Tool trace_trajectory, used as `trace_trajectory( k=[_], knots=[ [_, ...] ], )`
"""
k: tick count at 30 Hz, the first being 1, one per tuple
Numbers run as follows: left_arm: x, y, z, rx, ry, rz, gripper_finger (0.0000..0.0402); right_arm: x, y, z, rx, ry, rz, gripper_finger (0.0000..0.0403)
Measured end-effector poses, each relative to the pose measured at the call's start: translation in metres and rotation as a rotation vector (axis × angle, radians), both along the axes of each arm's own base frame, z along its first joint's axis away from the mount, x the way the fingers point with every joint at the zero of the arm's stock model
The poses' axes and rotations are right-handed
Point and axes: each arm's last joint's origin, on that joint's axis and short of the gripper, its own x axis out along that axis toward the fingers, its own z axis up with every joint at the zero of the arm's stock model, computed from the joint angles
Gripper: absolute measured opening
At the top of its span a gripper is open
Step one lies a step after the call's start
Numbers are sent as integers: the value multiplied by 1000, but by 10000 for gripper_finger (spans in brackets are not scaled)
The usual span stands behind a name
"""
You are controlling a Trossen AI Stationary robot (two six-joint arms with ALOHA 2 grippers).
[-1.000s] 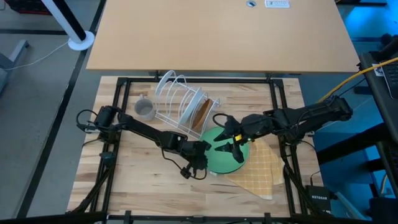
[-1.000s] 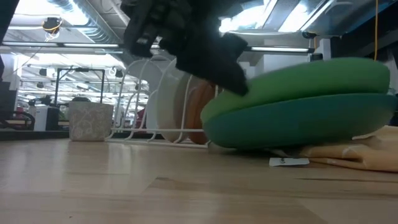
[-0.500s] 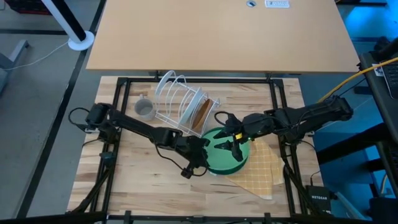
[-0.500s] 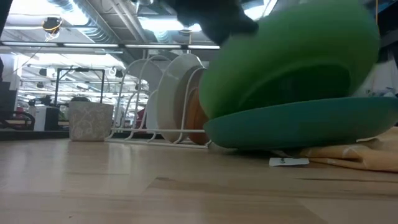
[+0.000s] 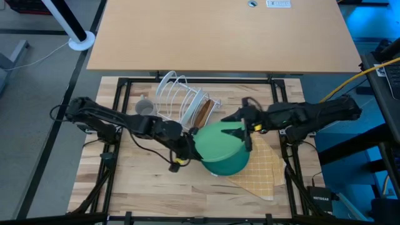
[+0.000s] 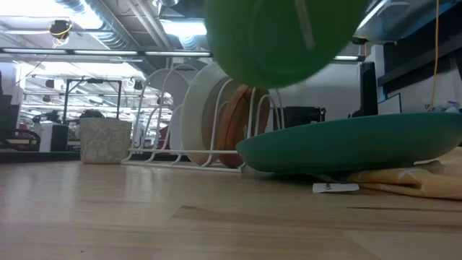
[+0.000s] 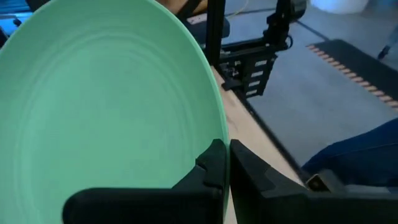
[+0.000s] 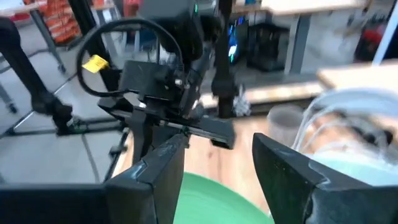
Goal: Sort dishes
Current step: Put the green plate from the top of the dark green onto the white dish rack
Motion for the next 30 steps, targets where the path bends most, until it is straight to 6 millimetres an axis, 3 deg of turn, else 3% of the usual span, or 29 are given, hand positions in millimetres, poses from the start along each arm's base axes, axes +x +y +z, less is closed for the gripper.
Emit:
trace_trajectory(
  k=[9, 18, 23, 30],
  knots=[
    [-47, 12, 56, -102, -135, 77, 0, -35, -12, 24, -59, -115, -71, 195],
    [-96, 33, 100, -55, -325, 259, 0, -50, -16, 29, -60, -123, -72, 195],
    [-110, 50, 105, -16, -322, 402, 0, -48, -16, 27, -63, -115, -71, 195],
    [-110, 80, 93, -6, -195, 550, 0, -45, -15, 21, -65, -62, -71, 195]
  ],
)
